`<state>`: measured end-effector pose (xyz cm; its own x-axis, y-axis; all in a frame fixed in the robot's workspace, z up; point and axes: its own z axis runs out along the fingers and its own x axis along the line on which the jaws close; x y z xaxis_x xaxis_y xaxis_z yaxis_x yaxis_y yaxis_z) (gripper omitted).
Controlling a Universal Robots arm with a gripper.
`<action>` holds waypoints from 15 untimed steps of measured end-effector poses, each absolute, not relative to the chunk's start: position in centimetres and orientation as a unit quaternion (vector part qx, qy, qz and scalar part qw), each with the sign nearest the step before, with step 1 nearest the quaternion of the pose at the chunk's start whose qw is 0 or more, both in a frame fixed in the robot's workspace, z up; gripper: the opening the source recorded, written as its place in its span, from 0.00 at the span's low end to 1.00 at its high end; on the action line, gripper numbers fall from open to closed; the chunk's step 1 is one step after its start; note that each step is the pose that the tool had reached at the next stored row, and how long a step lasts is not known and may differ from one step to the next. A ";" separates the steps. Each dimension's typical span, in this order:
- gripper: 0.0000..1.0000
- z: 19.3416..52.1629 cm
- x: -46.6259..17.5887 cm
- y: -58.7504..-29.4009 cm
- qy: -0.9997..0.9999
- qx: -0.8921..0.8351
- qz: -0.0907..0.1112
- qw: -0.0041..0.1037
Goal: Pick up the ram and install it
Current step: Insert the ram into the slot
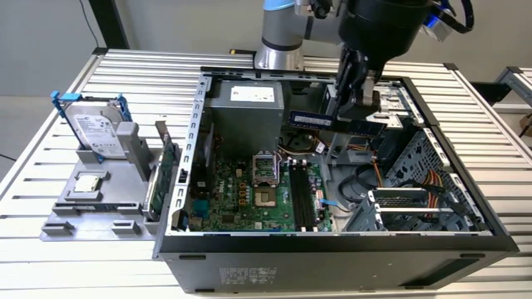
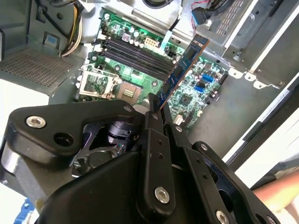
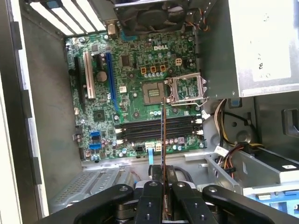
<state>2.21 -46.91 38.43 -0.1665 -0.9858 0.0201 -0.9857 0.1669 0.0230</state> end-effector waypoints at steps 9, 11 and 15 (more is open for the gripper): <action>0.00 38.4 2.2 -46.9 -0.798 0.603 -0.003 0.015; 0.00 38.4 2.2 -46.9 -0.806 0.592 -0.003 0.015; 0.00 38.4 2.2 -46.9 -0.819 0.573 -0.003 0.015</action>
